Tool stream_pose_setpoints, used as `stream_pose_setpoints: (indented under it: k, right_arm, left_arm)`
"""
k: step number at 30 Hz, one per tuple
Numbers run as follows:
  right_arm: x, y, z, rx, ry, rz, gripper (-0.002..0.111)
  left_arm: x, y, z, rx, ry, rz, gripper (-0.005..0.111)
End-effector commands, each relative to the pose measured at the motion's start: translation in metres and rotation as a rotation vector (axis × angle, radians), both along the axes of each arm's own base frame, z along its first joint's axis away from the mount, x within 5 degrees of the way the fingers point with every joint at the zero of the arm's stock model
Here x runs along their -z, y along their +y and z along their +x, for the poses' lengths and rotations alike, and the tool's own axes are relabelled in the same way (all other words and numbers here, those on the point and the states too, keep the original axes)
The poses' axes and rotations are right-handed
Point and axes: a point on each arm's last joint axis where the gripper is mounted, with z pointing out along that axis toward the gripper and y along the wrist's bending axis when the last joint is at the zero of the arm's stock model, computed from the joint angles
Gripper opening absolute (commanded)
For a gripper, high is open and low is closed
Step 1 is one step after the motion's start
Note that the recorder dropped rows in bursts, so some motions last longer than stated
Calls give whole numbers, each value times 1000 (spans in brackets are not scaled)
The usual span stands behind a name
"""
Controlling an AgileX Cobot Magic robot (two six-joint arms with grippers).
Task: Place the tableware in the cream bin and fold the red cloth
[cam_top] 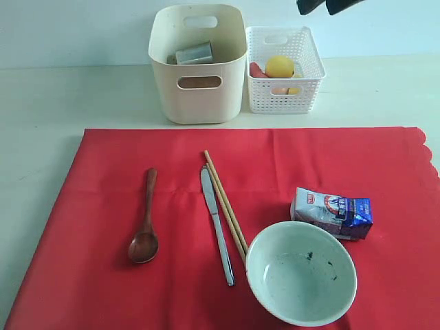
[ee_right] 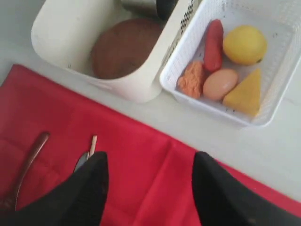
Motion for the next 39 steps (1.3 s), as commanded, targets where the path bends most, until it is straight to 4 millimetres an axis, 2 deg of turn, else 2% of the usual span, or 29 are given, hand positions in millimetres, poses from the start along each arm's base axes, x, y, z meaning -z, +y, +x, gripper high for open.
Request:
stream_pose_setpoints:
  k: [1, 11, 16, 18, 22, 26, 39]
  right_arm:
    - [10, -8, -32, -3, 39, -26, 51]
    - [44, -18, -85, 10, 80, -53, 51]
    - [68, -21, -108, -145, 152, -131, 51]
    - [81, -21, -115, -193, 178, -214, 52]
    - [103, -10, -129, -283, 183, -348, 62]
    - [117, -2, -134, -348, 133, -437, 74]
    - [162, 0, -121, -411, 241, -512, 74]
  left_arm:
    - [-1, 0, 0, -4, -12, -3, 2]
    - [-1, 0, 0, -4, -12, -3, 2]
    - [-1, 0, 0, -4, -12, -3, 2]
    - [-1, 0, 0, -4, -12, -3, 2]
    - [-1, 0, 0, -4, -12, -3, 2]
    - [-1, 0, 0, -4, -12, -3, 2]
    - [-1, 0, 0, -4, -12, -3, 2]
